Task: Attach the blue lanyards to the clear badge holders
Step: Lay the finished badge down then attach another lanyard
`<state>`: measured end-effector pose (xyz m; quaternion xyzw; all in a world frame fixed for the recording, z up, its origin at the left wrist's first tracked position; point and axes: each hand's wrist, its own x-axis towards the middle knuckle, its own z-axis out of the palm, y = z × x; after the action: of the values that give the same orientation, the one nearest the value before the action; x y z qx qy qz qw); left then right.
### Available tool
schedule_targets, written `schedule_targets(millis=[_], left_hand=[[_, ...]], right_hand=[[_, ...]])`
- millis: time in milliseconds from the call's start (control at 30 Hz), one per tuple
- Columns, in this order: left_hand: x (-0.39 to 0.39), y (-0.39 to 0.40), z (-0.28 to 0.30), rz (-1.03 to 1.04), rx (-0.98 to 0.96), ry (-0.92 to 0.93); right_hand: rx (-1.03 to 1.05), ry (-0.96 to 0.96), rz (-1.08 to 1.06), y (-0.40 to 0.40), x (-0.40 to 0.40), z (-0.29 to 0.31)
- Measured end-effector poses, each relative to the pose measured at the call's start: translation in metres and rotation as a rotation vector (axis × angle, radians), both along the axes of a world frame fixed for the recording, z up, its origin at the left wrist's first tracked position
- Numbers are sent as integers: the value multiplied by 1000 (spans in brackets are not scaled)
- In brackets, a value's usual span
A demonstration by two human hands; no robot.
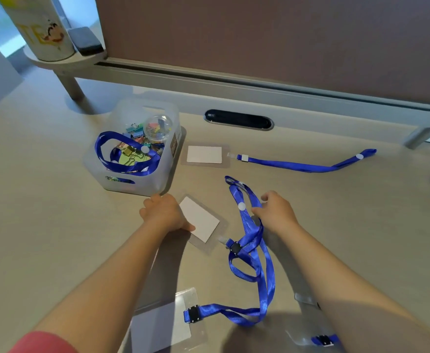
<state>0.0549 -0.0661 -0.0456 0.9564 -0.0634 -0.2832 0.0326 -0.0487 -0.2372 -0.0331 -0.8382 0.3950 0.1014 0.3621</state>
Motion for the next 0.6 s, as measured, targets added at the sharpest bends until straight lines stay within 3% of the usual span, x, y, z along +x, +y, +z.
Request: schedule_targets(millis=[133,233,367,600], left_hand=[[5,3,24,186,-547,95],[10,5,48,227,-817,93],[13,8,74,250,-979,93],[15,18,98,333,-1109,199]], right_hand=[[-22,-63,108,8,7,11],[94,-59,228,18,12,18],[238,-86,257,27,16,23],[271,-315,207,22,25,51]])
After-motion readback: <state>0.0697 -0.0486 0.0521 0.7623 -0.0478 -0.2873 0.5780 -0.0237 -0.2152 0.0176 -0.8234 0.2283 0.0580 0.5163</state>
